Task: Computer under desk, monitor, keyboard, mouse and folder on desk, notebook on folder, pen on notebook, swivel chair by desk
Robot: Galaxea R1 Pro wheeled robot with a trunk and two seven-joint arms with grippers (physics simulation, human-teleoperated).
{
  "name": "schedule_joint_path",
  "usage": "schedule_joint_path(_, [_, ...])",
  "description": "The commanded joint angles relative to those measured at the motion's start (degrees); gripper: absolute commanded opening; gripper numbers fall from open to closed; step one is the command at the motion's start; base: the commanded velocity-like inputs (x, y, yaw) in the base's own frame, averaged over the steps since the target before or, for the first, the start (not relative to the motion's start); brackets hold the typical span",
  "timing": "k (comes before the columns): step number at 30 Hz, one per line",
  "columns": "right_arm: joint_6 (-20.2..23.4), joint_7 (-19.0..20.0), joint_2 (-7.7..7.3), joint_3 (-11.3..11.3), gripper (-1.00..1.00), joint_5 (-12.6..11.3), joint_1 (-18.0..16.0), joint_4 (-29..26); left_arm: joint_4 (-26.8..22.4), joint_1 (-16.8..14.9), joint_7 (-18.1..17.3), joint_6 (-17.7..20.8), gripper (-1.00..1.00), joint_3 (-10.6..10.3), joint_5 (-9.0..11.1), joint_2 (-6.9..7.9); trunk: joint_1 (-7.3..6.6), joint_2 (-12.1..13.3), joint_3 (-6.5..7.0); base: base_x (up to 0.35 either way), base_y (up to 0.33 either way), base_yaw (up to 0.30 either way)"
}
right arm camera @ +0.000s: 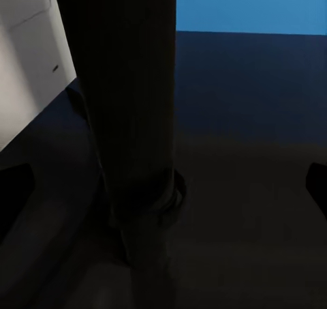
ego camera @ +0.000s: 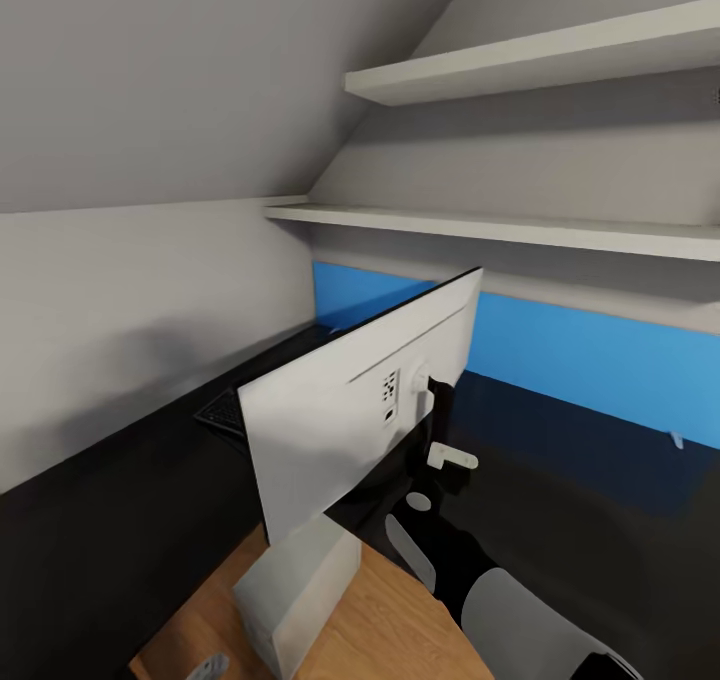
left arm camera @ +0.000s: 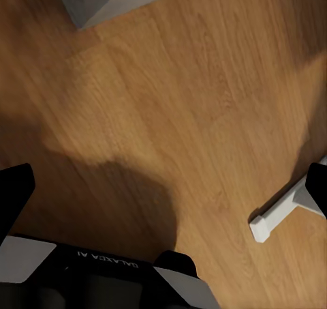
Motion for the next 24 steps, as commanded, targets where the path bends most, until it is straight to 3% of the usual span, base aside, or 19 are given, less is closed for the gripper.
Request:
schedule_joint_path(1, [-0.6,-0.2,0.00,0.2,1.00,-0.6,-0.1,0.0,-0.1,0.0,0.0,0.2,1.00,-0.2,0.4,0.04,0.01,0.0,-0.07,0.028,0.000,-0.071])
schedule_joint_path(10, [-0.6,-0.2,0.00,0.2,1.00,-0.6,-0.1,0.0,-0.1,0.0,0.0,0.2,1.00,-0.4,0.4,0.05,0.01,0.0,-0.13,0.057,0.000,-0.114])
schedule_joint_path(24, [-0.6,-0.2,0.00,0.2,1.00,-0.6,-0.1,0.0,-0.1,0.0,-0.1,0.2,1.00,-0.5,0.5,0.08,0.01,0.0,-0.16,0.012,0.000,-0.025])
